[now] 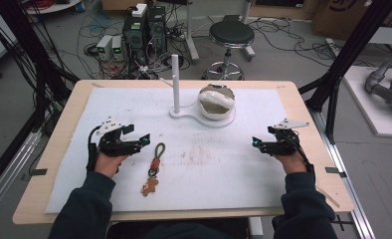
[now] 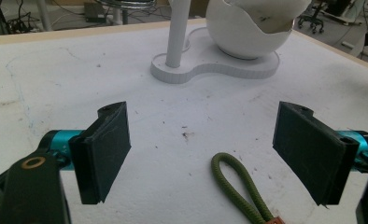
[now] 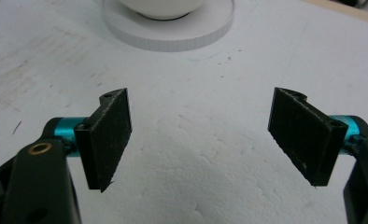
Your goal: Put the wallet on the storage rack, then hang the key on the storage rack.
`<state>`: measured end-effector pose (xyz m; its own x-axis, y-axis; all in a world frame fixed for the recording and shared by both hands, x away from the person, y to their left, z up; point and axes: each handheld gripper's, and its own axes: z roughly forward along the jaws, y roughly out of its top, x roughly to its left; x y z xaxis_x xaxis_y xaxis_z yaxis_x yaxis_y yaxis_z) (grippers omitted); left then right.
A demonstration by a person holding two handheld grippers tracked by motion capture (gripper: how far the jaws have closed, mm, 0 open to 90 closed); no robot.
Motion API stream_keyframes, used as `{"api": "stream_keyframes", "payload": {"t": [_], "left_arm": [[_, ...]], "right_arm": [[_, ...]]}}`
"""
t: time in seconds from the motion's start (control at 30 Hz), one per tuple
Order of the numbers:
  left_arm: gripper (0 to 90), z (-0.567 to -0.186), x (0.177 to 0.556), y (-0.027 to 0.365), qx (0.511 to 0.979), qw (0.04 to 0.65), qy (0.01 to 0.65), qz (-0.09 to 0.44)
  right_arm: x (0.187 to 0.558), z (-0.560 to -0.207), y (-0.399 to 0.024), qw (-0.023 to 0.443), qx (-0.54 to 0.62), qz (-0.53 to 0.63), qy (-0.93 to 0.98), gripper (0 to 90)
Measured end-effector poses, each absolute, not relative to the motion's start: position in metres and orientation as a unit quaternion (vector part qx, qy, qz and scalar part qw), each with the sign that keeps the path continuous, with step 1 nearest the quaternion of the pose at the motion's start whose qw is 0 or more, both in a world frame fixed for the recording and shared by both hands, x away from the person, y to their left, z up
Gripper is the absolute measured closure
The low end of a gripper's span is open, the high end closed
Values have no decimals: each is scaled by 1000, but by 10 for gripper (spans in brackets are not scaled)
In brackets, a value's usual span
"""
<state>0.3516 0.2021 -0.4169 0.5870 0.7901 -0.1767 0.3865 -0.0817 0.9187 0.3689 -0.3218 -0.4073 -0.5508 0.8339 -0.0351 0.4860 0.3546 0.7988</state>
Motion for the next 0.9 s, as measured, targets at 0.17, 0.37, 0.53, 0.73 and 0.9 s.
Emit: {"api": "stream_keyframes", "payload": {"t": [0.17,0.37,0.53,0.73,0.9], "left_arm": [[195,-417,350,199,711,543,408,182],[195,-418,351,199,714,543,408,171],[195,-421,352,195,723,534,406,161],[232,-427,350,188,744,508,405,156],[246,-430,348,180,761,481,412,141]], "right_arm": [[364,-405,-324,239,409,391,789,218],[360,-406,-331,241,425,400,775,218],[364,-409,-332,239,434,401,771,218],[364,-411,-330,236,429,401,774,235],[360,-411,-328,239,420,407,775,236]]}}
